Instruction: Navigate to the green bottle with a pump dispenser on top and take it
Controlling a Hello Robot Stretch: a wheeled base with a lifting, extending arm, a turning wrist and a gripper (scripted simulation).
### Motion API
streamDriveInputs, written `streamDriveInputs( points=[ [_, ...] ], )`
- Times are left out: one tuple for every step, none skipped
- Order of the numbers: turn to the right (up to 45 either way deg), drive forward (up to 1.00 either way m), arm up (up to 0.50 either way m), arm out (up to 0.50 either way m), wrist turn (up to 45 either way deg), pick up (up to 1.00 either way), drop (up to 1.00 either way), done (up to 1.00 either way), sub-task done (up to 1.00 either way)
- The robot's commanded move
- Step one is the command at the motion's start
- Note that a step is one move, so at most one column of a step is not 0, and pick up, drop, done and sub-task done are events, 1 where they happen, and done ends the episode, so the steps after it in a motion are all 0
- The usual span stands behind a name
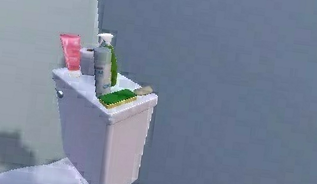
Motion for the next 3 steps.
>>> streamDriveInputs(
  points=[
    [0.0, 0.00, 0.00, 0.00, 45.0, 0.00, 0.00, 0.00, 0.00],
    [0.0, 0.00, 0.00, 0.00, 45.0, 0.00, 0.00, 0.00, 0.00],
    [0.0, 0.00, 0.00, 0.00, 45.0, 0.00, 0.00, 0.00, 0.00]
  ],
)
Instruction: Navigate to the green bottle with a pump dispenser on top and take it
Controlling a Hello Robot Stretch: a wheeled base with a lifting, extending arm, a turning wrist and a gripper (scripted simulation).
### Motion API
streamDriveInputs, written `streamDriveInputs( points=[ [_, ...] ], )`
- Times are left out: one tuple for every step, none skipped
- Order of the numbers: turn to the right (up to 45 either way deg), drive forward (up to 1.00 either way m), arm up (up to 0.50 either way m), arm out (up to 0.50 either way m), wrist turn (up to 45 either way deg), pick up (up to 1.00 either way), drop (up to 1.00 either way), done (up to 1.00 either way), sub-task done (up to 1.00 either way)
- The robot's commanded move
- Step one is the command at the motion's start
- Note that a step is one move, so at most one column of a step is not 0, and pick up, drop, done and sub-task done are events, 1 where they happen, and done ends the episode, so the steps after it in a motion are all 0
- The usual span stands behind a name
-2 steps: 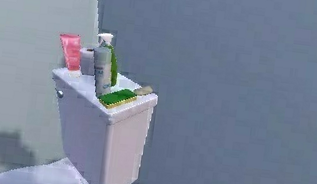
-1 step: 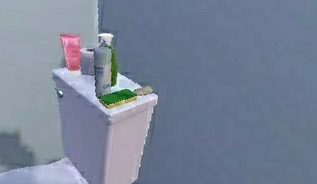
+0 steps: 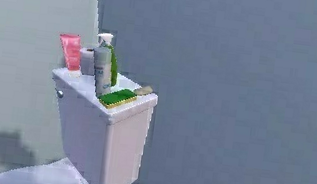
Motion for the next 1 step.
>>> streamDriveInputs(
  points=[
    [0.0, 0.00, 0.00, 0.00, 24.0, 0.00, 0.00, 0.00, 0.00]
  ],
)
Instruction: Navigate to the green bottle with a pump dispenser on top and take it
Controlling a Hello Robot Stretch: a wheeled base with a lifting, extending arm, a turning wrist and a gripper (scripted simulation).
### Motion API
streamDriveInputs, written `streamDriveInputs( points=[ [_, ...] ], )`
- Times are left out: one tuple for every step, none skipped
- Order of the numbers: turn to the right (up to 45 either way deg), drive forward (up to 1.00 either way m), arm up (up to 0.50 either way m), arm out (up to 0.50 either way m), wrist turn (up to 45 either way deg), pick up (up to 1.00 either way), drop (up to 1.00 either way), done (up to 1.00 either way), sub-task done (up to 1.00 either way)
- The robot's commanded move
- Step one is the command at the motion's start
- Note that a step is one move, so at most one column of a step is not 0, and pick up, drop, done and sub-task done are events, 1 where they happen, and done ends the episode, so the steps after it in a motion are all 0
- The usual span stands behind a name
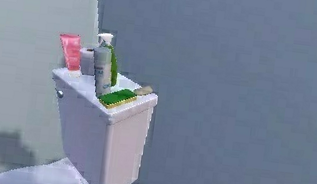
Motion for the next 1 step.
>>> streamDriveInputs(
  points=[
    [0.0, 0.00, 0.00, 0.00, 0.0, 1.00, 0.00, 0.00, 0.00]
  ],
)
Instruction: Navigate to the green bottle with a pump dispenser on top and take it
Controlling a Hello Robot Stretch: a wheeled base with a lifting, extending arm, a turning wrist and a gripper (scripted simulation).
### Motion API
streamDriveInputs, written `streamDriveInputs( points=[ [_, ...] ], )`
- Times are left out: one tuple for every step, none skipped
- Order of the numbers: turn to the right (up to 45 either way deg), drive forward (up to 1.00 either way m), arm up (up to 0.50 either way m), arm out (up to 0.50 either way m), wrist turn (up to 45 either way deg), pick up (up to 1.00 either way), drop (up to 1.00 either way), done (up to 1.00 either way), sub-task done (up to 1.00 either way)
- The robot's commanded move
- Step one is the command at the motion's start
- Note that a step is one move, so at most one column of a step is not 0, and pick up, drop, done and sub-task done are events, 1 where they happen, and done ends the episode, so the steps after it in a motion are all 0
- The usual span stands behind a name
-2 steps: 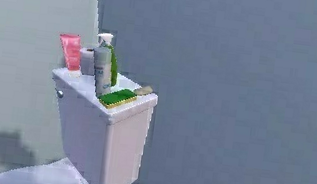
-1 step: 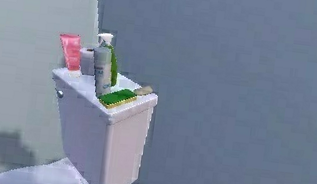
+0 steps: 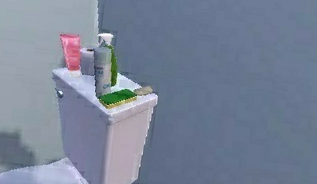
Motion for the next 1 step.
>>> streamDriveInputs(
  points=[
    [0.0, 0.00, 0.00, 0.00, 0.0, 0.00, 0.00, 1.00, 0.00]
  ],
)
